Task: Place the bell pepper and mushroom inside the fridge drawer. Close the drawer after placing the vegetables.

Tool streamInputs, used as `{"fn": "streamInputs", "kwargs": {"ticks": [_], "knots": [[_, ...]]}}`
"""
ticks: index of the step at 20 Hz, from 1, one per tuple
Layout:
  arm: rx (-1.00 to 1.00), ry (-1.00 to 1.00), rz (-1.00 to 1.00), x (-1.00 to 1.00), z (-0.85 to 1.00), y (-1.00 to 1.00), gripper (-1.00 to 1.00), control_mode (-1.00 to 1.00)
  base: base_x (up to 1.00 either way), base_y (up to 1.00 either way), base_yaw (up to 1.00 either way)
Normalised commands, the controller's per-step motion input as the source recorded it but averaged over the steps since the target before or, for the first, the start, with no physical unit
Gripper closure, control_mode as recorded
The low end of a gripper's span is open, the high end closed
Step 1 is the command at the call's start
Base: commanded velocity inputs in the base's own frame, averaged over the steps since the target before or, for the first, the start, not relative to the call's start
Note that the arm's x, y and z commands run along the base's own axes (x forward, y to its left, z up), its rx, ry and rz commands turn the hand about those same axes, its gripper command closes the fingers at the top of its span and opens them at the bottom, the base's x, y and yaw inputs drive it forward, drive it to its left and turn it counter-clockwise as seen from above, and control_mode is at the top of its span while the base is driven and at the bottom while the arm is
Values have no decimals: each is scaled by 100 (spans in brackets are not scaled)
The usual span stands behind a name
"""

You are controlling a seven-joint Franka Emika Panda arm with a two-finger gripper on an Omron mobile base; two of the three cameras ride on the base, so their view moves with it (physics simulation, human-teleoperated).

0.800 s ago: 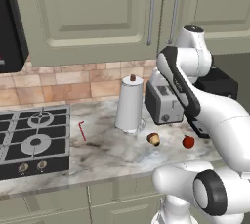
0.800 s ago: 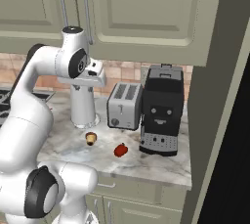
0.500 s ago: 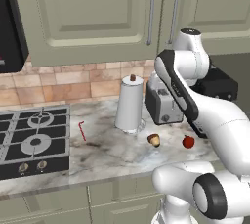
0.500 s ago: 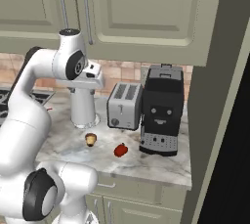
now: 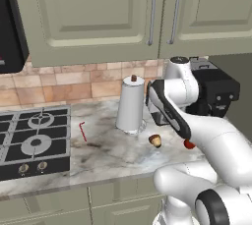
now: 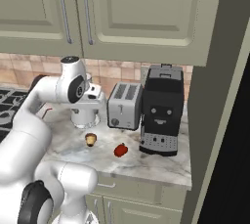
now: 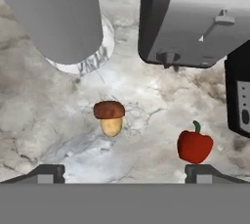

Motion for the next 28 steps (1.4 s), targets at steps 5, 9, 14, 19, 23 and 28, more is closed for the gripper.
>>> {"fn": "streamInputs", "kwargs": {"ticks": [5, 9, 14, 19, 23, 28], "knots": [[0, 11, 0, 0, -74, -5, -100, -100, 0, 0, 0], [0, 16, 1, 0, -66, 0, -100, -100, 0, 0, 0], [-3, 19, 0, 0, -46, 1, -100, -100, 0, 0, 0], [-3, 7, 0, 11, -43, 13, -100, -100, 0, 0, 0], [0, 0, 0, 29, -24, 24, -100, -100, 0, 0, 0], [0, -1, 0, 13, -7, 0, -100, -100, 0, 0, 0]]}}
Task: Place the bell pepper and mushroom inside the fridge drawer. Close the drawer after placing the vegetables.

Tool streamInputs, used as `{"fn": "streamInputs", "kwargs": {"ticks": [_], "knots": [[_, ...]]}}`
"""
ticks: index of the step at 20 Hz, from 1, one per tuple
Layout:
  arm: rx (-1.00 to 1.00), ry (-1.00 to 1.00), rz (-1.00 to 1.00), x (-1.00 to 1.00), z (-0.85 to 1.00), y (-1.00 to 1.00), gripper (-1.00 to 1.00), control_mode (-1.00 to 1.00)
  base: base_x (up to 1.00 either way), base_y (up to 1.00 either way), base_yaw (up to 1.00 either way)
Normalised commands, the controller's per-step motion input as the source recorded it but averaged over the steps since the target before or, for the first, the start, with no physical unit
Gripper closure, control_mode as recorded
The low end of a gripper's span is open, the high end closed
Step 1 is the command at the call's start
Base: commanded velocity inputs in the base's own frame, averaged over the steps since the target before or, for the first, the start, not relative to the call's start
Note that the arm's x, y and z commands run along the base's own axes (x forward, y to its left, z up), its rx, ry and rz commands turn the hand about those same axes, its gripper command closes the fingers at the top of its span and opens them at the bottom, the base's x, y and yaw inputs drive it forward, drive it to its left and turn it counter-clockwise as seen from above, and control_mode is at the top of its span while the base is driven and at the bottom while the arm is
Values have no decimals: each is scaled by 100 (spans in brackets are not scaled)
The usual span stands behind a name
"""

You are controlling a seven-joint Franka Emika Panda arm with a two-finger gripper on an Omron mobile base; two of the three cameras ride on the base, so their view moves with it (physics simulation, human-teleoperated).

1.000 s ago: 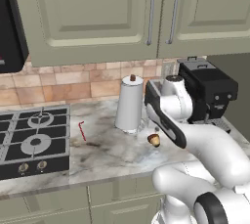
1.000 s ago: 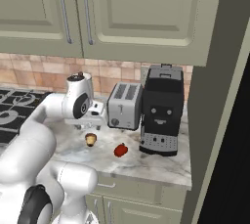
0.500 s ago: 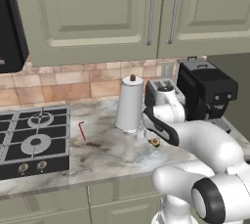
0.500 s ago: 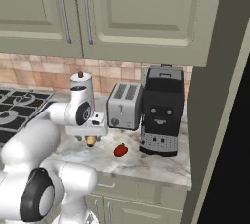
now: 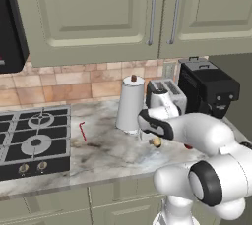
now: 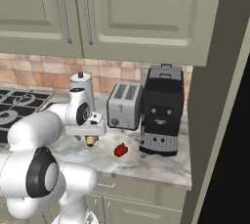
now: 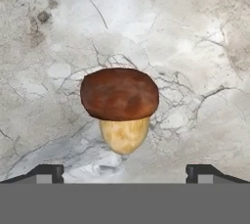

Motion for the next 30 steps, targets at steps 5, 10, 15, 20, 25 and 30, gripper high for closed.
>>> {"fn": "streamInputs", "kwargs": {"ticks": [5, 10, 15, 20, 25, 30], "knots": [[0, 0, 0, 20, -17, 0, -100, -100, 0, 0, 0], [0, 0, 0, 20, -26, 0, -100, -100, 0, 0, 0], [0, -1, 0, 30, -27, 0, -100, -100, 0, 0, 0], [0, -3, 3, 1, -22, 0, -100, -100, 0, 0, 0], [0, -4, 3, -6, -32, 0, -100, -100, 0, 0, 0], [0, -16, 3, -51, -34, 0, 100, -100, 0, 0, 0]]}}
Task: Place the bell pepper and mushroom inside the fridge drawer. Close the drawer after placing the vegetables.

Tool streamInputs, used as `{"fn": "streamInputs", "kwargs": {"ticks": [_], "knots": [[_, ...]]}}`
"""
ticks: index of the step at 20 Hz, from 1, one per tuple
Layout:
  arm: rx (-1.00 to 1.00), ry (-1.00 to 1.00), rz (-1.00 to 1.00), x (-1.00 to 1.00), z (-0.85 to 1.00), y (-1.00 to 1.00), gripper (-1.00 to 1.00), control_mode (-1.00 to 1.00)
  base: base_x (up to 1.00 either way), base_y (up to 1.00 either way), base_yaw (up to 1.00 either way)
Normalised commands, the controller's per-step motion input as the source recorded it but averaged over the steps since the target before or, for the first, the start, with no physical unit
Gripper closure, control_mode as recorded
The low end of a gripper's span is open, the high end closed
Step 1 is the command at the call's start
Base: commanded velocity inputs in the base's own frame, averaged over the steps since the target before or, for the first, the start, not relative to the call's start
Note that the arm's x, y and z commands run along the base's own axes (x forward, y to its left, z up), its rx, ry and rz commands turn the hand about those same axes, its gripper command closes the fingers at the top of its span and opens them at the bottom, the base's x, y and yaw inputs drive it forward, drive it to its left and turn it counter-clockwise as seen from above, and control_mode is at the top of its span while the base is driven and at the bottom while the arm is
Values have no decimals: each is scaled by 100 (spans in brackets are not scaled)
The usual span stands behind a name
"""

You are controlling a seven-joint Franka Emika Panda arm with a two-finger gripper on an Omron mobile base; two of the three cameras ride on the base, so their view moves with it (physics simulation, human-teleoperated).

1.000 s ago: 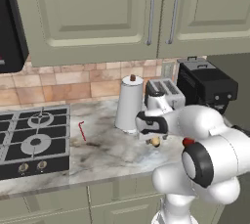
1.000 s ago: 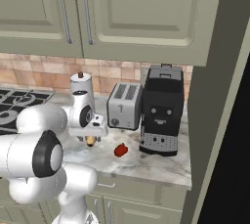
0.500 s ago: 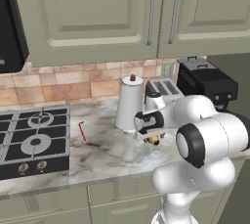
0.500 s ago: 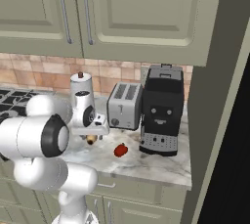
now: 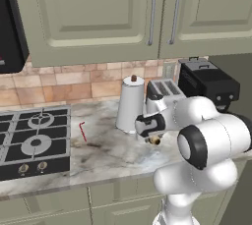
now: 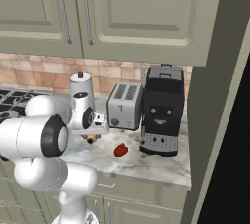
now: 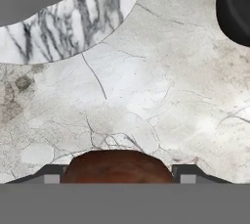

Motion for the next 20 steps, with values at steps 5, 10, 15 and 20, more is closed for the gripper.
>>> {"fn": "streamInputs", "kwargs": {"ticks": [5, 10, 15, 20], "knots": [[0, -20, 1, -69, -23, -4, 100, -100, 0, 0, 0], [0, -18, 0, -69, -5, -7, 100, -100, 0, 0, 0], [-2, -14, -2, -29, 74, 0, 100, -100, 0, 0, 0], [-7, -19, 0, -9, 100, 9, 100, -100, 0, 0, 0]]}}
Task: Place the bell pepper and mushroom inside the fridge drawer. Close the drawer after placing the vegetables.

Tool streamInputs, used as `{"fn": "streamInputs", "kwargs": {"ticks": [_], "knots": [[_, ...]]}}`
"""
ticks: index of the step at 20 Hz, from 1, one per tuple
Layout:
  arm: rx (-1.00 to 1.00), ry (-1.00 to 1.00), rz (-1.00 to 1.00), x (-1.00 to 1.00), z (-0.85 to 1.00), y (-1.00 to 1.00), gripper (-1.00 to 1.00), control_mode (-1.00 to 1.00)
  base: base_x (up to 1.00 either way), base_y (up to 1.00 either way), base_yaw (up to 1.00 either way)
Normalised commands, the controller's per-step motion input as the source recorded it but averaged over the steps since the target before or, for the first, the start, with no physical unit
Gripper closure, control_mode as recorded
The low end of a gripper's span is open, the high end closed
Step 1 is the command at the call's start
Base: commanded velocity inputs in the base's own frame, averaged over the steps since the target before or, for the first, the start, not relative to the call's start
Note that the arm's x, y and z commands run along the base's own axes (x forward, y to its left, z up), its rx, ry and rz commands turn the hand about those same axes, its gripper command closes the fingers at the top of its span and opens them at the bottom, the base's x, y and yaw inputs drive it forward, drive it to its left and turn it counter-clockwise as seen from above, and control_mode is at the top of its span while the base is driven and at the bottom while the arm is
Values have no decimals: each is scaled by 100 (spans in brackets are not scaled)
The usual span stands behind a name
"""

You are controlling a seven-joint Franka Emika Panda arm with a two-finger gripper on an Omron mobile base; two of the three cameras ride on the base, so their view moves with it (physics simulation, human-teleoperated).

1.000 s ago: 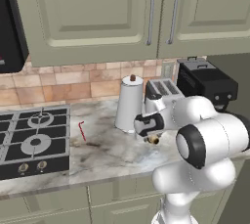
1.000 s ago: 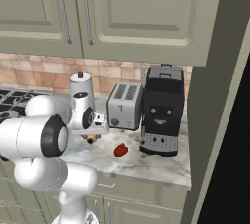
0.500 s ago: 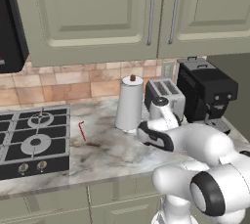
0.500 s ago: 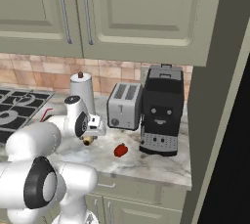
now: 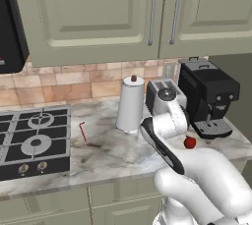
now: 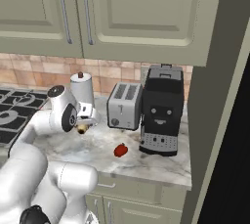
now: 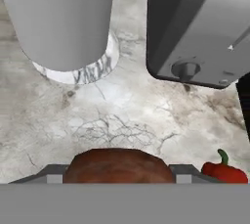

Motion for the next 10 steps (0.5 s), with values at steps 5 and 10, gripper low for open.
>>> {"fn": "streamInputs", "kwargs": {"ticks": [5, 10], "knots": [[-3, -15, 0, -73, 100, 1, 100, -100, 0, 0, 0], [-1, -12, 0, -79, 100, 0, 100, -100, 0, 0, 0]]}}
